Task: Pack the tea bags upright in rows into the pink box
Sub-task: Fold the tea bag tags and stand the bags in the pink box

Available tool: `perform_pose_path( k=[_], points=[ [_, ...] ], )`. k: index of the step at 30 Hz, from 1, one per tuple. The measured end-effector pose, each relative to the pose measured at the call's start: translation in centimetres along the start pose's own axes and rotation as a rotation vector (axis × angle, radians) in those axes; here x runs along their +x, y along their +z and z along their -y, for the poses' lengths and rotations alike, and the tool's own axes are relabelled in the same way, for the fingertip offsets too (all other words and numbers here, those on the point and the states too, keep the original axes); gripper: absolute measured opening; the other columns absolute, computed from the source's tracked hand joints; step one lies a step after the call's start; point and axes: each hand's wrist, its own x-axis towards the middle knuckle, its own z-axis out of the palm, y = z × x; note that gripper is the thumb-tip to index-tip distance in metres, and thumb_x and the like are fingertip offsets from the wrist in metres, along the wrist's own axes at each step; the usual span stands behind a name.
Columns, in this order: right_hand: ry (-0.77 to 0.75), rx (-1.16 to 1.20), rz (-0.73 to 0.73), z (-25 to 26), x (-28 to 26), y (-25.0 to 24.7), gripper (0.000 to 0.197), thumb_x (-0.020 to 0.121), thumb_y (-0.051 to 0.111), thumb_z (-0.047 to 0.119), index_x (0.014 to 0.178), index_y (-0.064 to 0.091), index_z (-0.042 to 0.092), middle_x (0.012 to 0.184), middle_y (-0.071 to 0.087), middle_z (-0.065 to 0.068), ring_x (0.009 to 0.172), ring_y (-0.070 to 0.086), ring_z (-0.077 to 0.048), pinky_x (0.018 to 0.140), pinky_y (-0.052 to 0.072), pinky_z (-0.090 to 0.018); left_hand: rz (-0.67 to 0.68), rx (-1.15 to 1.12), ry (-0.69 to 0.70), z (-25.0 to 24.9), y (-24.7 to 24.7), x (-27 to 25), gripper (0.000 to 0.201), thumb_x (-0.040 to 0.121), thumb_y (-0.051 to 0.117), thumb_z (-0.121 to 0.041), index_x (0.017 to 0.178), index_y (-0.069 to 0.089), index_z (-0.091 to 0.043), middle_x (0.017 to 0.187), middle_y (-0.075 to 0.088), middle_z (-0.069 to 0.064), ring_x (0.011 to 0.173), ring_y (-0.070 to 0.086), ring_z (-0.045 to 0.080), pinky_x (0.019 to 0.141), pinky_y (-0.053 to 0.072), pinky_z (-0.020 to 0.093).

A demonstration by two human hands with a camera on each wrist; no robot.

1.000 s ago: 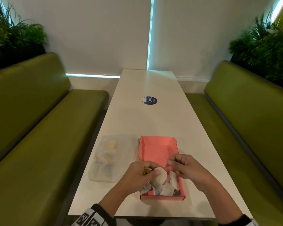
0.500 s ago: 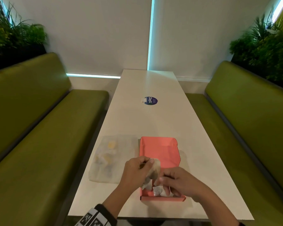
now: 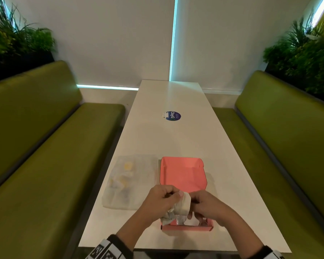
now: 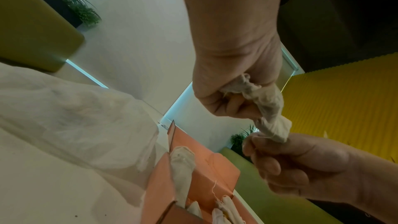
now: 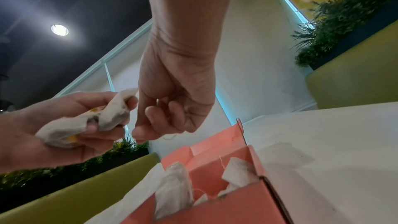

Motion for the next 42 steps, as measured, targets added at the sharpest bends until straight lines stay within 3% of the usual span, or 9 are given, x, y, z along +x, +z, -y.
perform_pose_path(
  k=[5, 15, 19, 22, 26, 30, 35, 38, 42],
  points=[
    [-0.018, 0.056, -0.04, 0.2, 0.2, -1.1, 0.017, 0.089, 0.057, 0.007, 0.079, 0.069, 0.016, 0.059, 0.063, 0.002, 0.04, 0.048, -0.006, 0.048, 0.031, -0.022, 0.08, 0.085, 0.016, -0.1, 0.2, -0.3, 0.026, 0.09, 0.06, -0.02, 0.066, 0.063, -0.028, 0.052, 0.051, -0.022, 0.053, 0.044, -0.004, 0.057, 0.037, 0.011],
    [-0.076, 0.168, -0.132, 0.9, -0.2, -1.2, 0.021, 0.091, 0.06, 0.025, 0.074, 0.067, 0.015, 0.06, 0.059, -0.006, 0.047, 0.053, -0.01, 0.046, 0.032, -0.018, 0.03, 0.121, 0.031, 0.0, 0.1, -0.2, 0.026, 0.09, 0.061, -0.023, 0.064, 0.059, -0.027, 0.051, 0.049, -0.019, 0.051, 0.044, -0.002, 0.056, 0.036, 0.011],
    [-0.102, 0.133, -0.122, 1.1, -0.5, -0.9, 0.008, 0.081, 0.072, 0.015, 0.086, 0.071, 0.009, 0.069, 0.065, -0.009, 0.05, 0.059, -0.01, 0.065, 0.045, -0.029, 0.01, 0.1, 0.043, 0.0, 0.2, -0.2, 0.024, 0.089, 0.062, -0.024, 0.065, 0.059, -0.025, 0.049, 0.051, -0.021, 0.05, 0.045, -0.003, 0.054, 0.035, 0.009],
    [-0.101, 0.108, -0.157, 1.1, -0.4, -0.8, 0.007, 0.08, 0.07, 0.004, 0.086, 0.07, 0.007, 0.067, 0.066, -0.006, 0.048, 0.06, -0.009, 0.066, 0.046, -0.032, -0.006, 0.077, 0.025, 0.2, 0.1, -0.2, 0.021, 0.088, 0.063, -0.028, 0.067, 0.061, -0.024, 0.058, 0.055, -0.017, 0.057, 0.047, -0.002, 0.06, 0.04, 0.014],
    [-0.129, 0.091, -0.194, 1.3, -0.6, -0.8, 0.006, 0.079, 0.072, 0.004, 0.082, 0.069, 0.009, 0.065, 0.066, -0.004, 0.045, 0.058, -0.008, 0.054, 0.045, -0.019, -0.032, 0.021, 0.011, 0.8, -0.3, -0.3, 0.022, 0.073, 0.072, -0.044, 0.077, 0.066, -0.023, 0.072, 0.059, -0.008, 0.067, 0.053, 0.007, 0.062, 0.046, 0.02],
    [-0.146, 0.093, -0.22, 1.2, -0.4, -0.6, 0.013, 0.079, 0.07, -0.001, 0.08, 0.068, 0.012, 0.066, 0.064, -0.002, 0.044, 0.056, -0.007, 0.051, 0.045, -0.017, 0.041, 0.05, -0.037, 0.9, -0.3, -0.5, 0.03, 0.068, 0.082, -0.028, 0.092, 0.065, -0.035, 0.089, 0.065, -0.013, 0.077, 0.06, -0.003, 0.068, 0.051, 0.014],
    [-0.174, 0.126, -0.237, 1.2, -0.2, -0.6, 0.014, 0.078, 0.071, -0.001, 0.079, 0.069, 0.013, 0.068, 0.065, -0.002, 0.05, 0.057, -0.01, 0.053, 0.047, -0.021, 0.119, 0.024, -0.037, 1.3, 0.1, -0.9, 0.012, 0.079, 0.074, -0.021, 0.089, 0.074, -0.013, 0.075, 0.066, 0.008, 0.045, 0.053, 0.003, 0.047, 0.043, 0.018],
    [-0.189, 0.256, -0.284, 1.2, -0.3, -0.8, 0.009, 0.077, 0.072, -0.001, 0.081, 0.068, 0.006, 0.068, 0.065, -0.009, 0.049, 0.057, -0.015, 0.054, 0.05, -0.025, 0.13, 0.011, -0.039, 1.5, 0.0, -0.8, 0.012, 0.079, 0.075, -0.025, 0.085, 0.074, -0.015, 0.074, 0.064, 0.008, 0.052, 0.053, 0.004, 0.052, 0.043, 0.02],
    [-0.176, 0.314, -0.283, 1.3, -0.4, -0.7, 0.005, 0.081, 0.069, 0.004, 0.085, 0.067, 0.002, 0.069, 0.065, -0.009, 0.047, 0.057, -0.016, 0.047, 0.044, -0.02, 0.158, -0.001, -0.035, 1.5, -0.2, -0.7, 0.009, 0.077, 0.076, -0.029, 0.085, 0.076, -0.024, 0.081, 0.069, 0.009, 0.073, 0.062, 0.012, 0.07, 0.051, 0.028]
  ],
)
